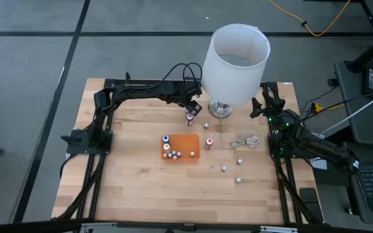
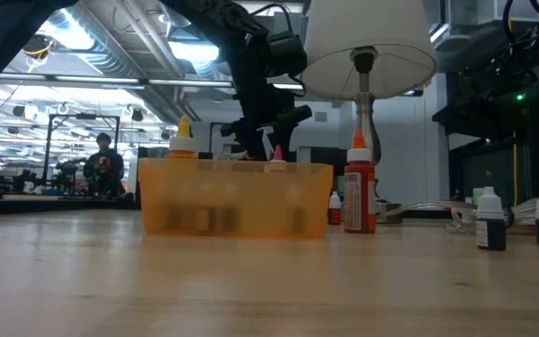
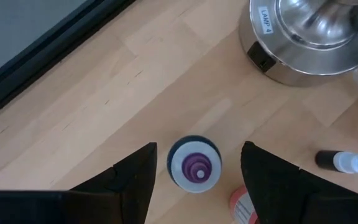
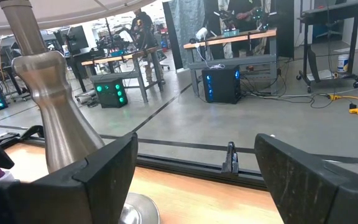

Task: Pick & Place food coloring
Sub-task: Put the big purple food coloring bottle into the orange transparent bin

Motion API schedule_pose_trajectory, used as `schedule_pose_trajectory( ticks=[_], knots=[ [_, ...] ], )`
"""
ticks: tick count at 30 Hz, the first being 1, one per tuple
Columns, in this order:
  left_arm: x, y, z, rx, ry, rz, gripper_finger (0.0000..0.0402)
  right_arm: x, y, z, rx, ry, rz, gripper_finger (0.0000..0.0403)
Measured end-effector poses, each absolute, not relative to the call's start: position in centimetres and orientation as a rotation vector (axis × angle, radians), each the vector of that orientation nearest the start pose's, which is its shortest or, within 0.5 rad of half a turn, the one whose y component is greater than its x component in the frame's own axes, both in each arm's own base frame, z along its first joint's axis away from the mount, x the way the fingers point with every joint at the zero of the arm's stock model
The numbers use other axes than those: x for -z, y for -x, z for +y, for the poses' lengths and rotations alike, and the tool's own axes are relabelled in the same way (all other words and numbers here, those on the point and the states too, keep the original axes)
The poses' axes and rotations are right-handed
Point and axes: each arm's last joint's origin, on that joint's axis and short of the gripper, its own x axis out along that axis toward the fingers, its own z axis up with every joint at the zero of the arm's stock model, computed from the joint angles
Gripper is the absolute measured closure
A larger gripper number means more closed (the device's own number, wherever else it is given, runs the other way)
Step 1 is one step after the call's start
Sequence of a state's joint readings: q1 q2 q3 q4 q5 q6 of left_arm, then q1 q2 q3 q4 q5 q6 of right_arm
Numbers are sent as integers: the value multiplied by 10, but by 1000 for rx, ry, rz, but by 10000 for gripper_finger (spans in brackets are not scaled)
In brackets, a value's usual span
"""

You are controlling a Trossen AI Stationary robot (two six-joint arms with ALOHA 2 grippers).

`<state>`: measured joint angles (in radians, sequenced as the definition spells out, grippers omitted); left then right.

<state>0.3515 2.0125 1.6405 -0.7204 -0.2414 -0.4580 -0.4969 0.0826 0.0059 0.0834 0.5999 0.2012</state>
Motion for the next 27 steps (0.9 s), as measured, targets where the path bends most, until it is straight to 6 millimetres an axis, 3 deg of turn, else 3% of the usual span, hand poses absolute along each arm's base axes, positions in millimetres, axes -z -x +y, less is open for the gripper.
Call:
schedule_pose_trajectory(
  ticks=[27],
  knots=[
    [-223, -397, 156, -775, 515, 970, 189, -167, -78, -61, 1092, -181, -117, 79]
  ],
)
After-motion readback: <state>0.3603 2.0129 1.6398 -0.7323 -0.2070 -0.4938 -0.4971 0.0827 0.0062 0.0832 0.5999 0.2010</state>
